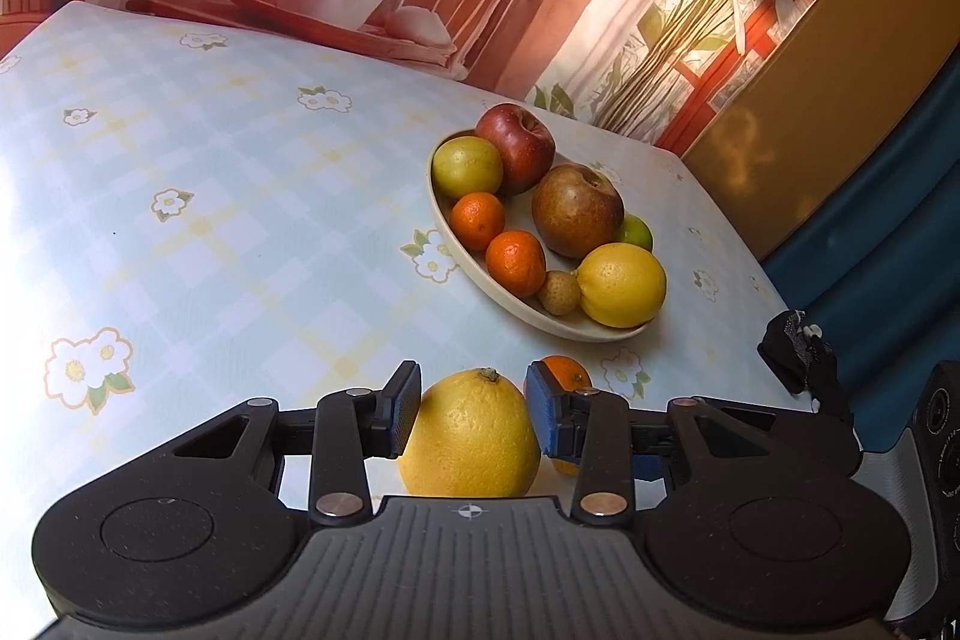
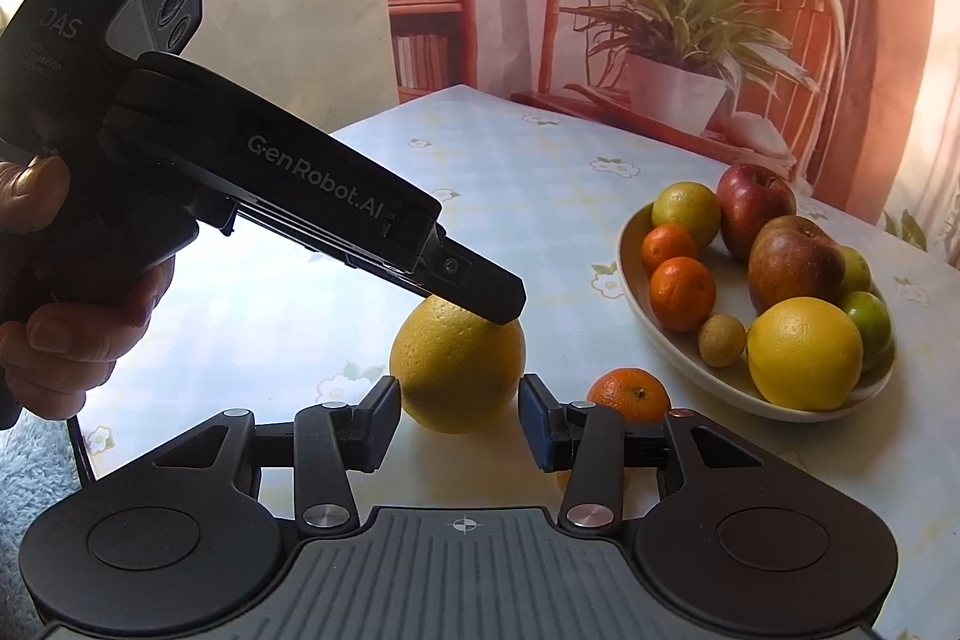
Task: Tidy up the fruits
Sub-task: 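Lift the pomelo with both tools and move it toward the plate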
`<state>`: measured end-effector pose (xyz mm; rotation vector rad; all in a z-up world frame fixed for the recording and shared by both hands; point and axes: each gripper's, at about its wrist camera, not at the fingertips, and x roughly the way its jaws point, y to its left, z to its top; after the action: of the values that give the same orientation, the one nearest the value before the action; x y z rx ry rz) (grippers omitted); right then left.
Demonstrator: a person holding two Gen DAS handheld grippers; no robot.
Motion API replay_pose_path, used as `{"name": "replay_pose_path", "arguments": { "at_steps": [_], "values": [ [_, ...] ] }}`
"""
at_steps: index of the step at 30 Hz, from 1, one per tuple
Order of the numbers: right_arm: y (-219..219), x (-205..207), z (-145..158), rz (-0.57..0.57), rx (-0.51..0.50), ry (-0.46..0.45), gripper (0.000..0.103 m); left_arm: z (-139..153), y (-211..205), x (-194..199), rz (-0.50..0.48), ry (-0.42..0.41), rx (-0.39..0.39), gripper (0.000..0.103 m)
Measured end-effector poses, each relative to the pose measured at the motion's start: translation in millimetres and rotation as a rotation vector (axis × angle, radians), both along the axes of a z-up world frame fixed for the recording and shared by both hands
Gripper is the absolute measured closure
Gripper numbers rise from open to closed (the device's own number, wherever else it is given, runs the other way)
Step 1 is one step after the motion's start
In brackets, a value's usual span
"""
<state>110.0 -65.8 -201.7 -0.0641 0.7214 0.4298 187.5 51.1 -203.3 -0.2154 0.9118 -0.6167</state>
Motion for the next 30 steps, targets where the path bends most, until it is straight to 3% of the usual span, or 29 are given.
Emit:
{"name": "replay_pose_path", "arguments": {
  "at_steps": [15,23,30],
  "values": [
    [-6.5,24.2,-20.9,-0.018,0.119,0.077,0.053,-3.6,3.3,-1.7,0.016,-0.003,-0.03,0.062],
    [-11.0,19.8,-23.4,-0.022,0.143,0.062,0.055,-1.8,0.2,-6.8,0.016,-0.022,-0.013,0.062],
    [-19.7,14.9,-8.8,-0.019,0.16,0.018,0.055,12.3,-0.2,-5.1,0.035,-0.034,-0.051,0.062]
  ]
}}
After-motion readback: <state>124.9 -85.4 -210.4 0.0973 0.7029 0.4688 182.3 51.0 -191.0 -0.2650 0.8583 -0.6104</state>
